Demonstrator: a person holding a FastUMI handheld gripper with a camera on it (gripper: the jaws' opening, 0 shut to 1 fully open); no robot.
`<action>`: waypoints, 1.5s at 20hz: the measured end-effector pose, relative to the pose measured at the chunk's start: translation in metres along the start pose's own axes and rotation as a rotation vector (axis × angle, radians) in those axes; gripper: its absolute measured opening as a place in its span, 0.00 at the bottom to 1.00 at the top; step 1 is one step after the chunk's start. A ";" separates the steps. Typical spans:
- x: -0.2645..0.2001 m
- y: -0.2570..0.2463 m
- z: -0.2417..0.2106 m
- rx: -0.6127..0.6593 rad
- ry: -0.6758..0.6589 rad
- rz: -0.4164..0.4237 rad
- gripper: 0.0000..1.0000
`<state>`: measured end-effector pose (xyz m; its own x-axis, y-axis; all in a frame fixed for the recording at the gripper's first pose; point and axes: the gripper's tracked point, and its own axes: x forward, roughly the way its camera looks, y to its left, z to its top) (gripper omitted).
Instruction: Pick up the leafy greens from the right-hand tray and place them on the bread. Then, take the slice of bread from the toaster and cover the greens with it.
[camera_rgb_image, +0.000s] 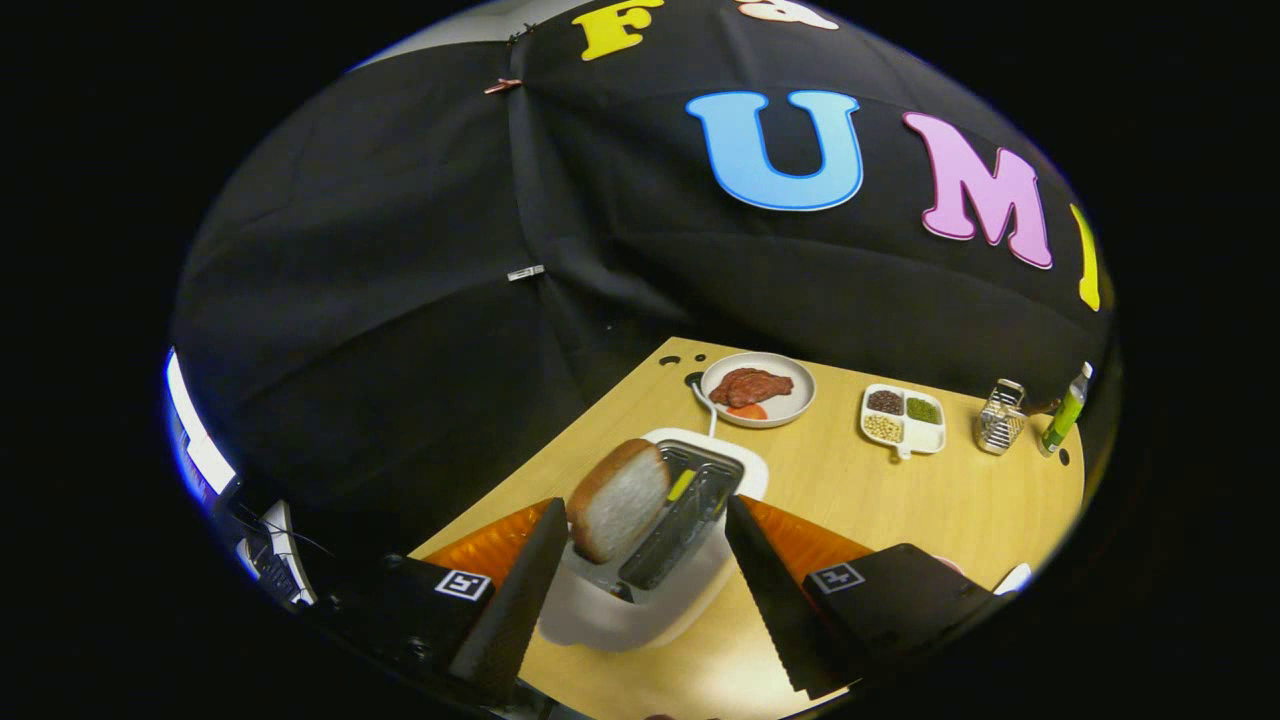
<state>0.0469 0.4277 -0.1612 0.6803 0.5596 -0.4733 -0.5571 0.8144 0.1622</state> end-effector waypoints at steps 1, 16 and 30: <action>0.006 0.007 -0.002 0.001 0.007 0.002 0.99; 0.066 0.019 -0.032 0.024 0.144 -0.073 0.55; 0.042 0.009 -0.003 0.078 0.133 0.031 0.14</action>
<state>0.0691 0.4583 -0.1824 0.5915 0.5638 -0.5763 -0.5349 0.8093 0.2427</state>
